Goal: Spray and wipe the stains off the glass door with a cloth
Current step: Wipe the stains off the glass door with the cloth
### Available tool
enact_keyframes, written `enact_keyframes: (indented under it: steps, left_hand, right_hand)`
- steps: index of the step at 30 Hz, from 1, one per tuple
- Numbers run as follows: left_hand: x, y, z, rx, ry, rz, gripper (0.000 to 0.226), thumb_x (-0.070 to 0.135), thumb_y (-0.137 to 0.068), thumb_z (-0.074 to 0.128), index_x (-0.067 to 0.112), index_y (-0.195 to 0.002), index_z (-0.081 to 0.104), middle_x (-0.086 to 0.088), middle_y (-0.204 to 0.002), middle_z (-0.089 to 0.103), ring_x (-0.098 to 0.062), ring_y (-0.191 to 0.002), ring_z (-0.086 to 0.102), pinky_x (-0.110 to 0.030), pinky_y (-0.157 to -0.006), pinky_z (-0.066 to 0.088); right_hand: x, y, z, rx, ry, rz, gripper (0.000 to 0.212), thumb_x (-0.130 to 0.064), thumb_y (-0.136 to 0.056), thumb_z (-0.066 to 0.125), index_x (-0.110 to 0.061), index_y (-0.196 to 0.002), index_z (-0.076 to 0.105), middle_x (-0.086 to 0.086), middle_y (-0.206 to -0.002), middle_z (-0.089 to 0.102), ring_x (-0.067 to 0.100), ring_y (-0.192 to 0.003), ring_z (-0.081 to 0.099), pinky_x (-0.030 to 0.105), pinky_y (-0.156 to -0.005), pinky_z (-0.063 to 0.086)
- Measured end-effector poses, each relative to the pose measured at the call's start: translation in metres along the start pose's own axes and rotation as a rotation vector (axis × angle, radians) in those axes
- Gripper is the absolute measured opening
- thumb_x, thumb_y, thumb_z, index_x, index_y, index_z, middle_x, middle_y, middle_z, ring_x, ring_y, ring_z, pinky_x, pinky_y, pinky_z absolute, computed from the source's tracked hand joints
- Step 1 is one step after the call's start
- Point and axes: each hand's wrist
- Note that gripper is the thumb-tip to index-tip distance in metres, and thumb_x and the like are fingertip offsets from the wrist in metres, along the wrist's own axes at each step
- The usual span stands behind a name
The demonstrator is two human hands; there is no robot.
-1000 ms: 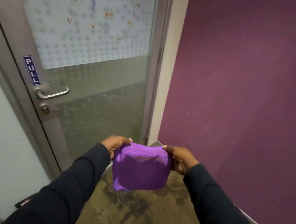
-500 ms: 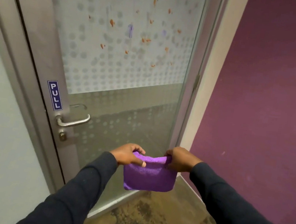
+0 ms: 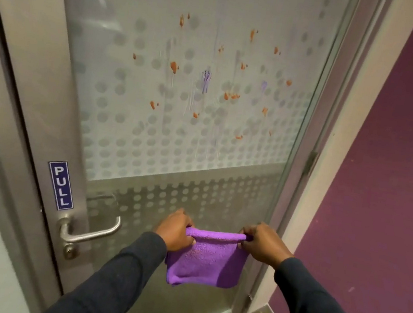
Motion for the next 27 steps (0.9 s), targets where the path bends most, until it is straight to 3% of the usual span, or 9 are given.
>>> enact_keyframes:
  steps: [5, 9, 15, 18, 20, 21, 23, 24, 27]
  left_hand:
    - [-0.003, -0.031, -0.003, 0.065, 0.002, -0.071, 0.017, 0.027, -0.082, 0.069, 0.012, -0.09, 0.068, -0.008, -0.094, 0.072, -0.028, -0.091, 0.065, -0.03, -0.067, 0.04]
    - [0.005, -0.051, -0.004, 0.128, 0.002, -0.15, 0.014, 0.027, -0.084, 0.068, 0.015, -0.089, 0.067, -0.004, -0.092, 0.071, -0.024, -0.087, 0.064, -0.03, -0.069, 0.043]
    - [0.029, -0.089, -0.021, 0.282, 0.006, -0.22, 0.015, 0.029, -0.084, 0.067, 0.016, -0.079, 0.062, 0.0, -0.077, 0.063, -0.023, -0.077, 0.061, -0.031, -0.062, 0.042]
    - [0.05, -0.109, -0.044, 0.441, 0.027, -0.203, 0.014, 0.028, -0.083, 0.068, 0.014, -0.082, 0.066, -0.006, -0.081, 0.068, -0.028, -0.079, 0.063, -0.036, -0.068, 0.051]
    - [0.064, -0.12, -0.059, 0.571, 0.015, -0.194, 0.015, 0.029, -0.085, 0.067, 0.014, -0.084, 0.065, -0.007, -0.082, 0.069, -0.029, -0.079, 0.063, -0.039, -0.069, 0.053]
    - [0.069, -0.125, -0.066, 0.629, -0.004, -0.196, 0.016, 0.03, -0.086, 0.066, 0.014, -0.085, 0.064, -0.007, -0.083, 0.068, -0.029, -0.078, 0.061, -0.038, -0.067, 0.051]
    - [0.075, -0.131, -0.073, 0.724, -0.041, -0.204, 0.018, 0.03, -0.09, 0.064, 0.013, -0.087, 0.06, -0.005, -0.083, 0.066, -0.026, -0.073, 0.057, -0.034, -0.061, 0.043]
    - [0.075, -0.133, -0.074, 0.756, -0.055, -0.211, 0.018, 0.031, -0.091, 0.062, 0.013, -0.087, 0.058, -0.004, -0.082, 0.064, -0.024, -0.071, 0.054, -0.033, -0.059, 0.038]
    - [0.071, -0.133, -0.072, 0.797, -0.089, -0.24, 0.021, 0.034, -0.093, 0.059, 0.015, -0.088, 0.053, -0.002, -0.081, 0.062, -0.024, -0.069, 0.053, -0.031, -0.06, 0.033]
  right_hand:
    - [0.017, -0.049, -0.004, 0.018, -0.055, 0.026, 0.013, -0.022, -0.084, 0.067, -0.028, -0.074, 0.072, -0.003, -0.077, 0.073, 0.013, -0.079, 0.067, 0.027, -0.071, 0.05]
    - [0.033, -0.085, -0.011, 0.012, -0.048, 0.002, 0.014, -0.028, -0.086, 0.065, -0.021, -0.085, 0.077, -0.002, -0.082, 0.076, 0.017, -0.082, 0.069, 0.031, -0.07, 0.053]
    - [0.047, -0.144, -0.038, 0.094, -0.07, -0.059, 0.023, -0.029, -0.09, 0.061, -0.021, -0.068, 0.062, -0.004, -0.069, 0.064, 0.02, -0.073, 0.063, 0.03, -0.057, 0.044]
    - [0.044, -0.168, -0.065, 0.259, -0.267, -0.107, 0.02, -0.025, -0.093, 0.062, -0.025, -0.073, 0.064, -0.003, -0.073, 0.066, 0.021, -0.073, 0.065, 0.029, -0.058, 0.047]
    - [0.034, -0.175, -0.076, 0.503, -0.578, -0.145, 0.007, -0.027, -0.095, 0.064, -0.024, -0.099, 0.069, 0.0, -0.089, 0.072, 0.02, -0.082, 0.068, 0.029, -0.065, 0.054]
    - [0.027, -0.177, -0.074, 0.669, -0.672, -0.168, 0.023, -0.029, -0.095, 0.065, -0.022, -0.117, 0.066, 0.004, -0.105, 0.072, 0.022, -0.094, 0.068, 0.034, -0.078, 0.056]
    - [0.009, -0.178, -0.052, 0.851, -0.631, -0.189, 0.057, -0.04, -0.096, 0.061, -0.017, -0.146, 0.045, 0.012, -0.146, 0.052, 0.029, -0.133, 0.05, 0.044, -0.111, 0.042]
    - [-0.002, -0.175, -0.033, 0.823, -0.567, -0.183, 0.073, -0.049, -0.096, 0.056, -0.018, -0.156, 0.03, 0.015, -0.162, 0.03, 0.032, -0.148, 0.031, 0.048, -0.121, 0.027]
    - [-0.034, -0.172, 0.024, 0.599, -0.416, -0.164, 0.093, -0.074, -0.091, 0.036, -0.029, -0.161, -0.006, 0.012, -0.167, -0.021, 0.038, -0.155, -0.012, 0.057, -0.122, 0.001]
Point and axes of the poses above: each hand's wrist, its own y-axis away from the middle knuckle, its own z-axis out of the palm, x = y × z
